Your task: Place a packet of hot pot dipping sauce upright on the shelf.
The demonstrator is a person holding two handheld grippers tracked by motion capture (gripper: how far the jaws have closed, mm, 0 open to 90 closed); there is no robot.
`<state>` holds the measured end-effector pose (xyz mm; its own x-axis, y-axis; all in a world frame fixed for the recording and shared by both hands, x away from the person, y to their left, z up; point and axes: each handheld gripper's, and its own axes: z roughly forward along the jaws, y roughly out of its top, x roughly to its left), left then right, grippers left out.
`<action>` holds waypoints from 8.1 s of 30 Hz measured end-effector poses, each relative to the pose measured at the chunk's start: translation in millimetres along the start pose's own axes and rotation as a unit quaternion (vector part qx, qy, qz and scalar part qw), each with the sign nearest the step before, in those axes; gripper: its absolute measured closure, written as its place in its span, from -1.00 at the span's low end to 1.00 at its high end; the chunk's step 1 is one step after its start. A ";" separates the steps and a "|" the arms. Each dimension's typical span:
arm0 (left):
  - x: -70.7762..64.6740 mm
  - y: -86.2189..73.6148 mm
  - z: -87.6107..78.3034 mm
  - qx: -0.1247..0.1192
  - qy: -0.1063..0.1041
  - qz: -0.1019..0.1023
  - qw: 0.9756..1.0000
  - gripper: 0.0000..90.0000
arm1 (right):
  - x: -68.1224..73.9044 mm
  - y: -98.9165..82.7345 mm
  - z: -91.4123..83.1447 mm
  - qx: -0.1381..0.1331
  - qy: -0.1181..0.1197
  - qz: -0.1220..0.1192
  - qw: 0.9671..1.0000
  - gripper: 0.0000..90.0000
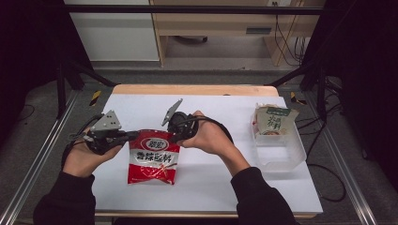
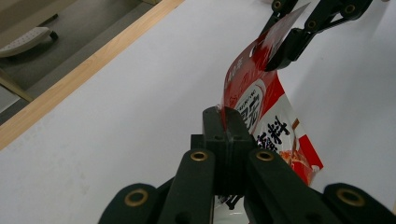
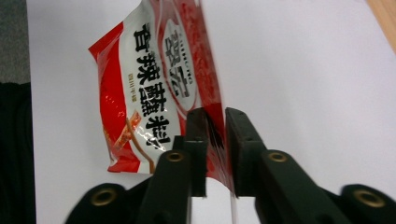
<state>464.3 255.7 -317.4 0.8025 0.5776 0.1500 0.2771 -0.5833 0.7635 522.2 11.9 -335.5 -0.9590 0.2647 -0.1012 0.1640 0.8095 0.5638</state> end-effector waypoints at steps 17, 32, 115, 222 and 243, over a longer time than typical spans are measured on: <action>7.3 -17.2 4.9 -0.017 0.029 -0.037 0.999 0.12 | 3.9 8.2 -3.7 0.015 0.000 -0.022 1.000 1.00; 11.1 -72.0 18.1 -0.016 0.059 -0.095 0.994 -0.67 | -0.4 21.2 -21.4 0.019 -0.003 -0.009 1.000 1.00; 13.6 -138.4 47.3 0.019 0.065 -0.152 0.986 -0.79 | -35.9 -66.9 -172.3 -0.038 -0.120 0.051 0.991 1.00; 14.6 -140.7 47.1 0.014 0.066 -0.151 0.986 -0.82 | -62.0 -241.9 -239.1 -0.041 -0.188 0.234 0.953 1.00; 14.3 -140.9 48.1 0.019 0.066 -0.148 0.987 -0.82 | -48.0 -283.4 -242.8 -0.039 -0.188 0.273 0.943 0.99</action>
<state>462.2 318.7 -453.0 0.6074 0.7943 0.0064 0.5107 -0.3967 0.7628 465.6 -357.4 -291.4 -0.5839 0.8101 -0.0532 0.5787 0.4612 0.6726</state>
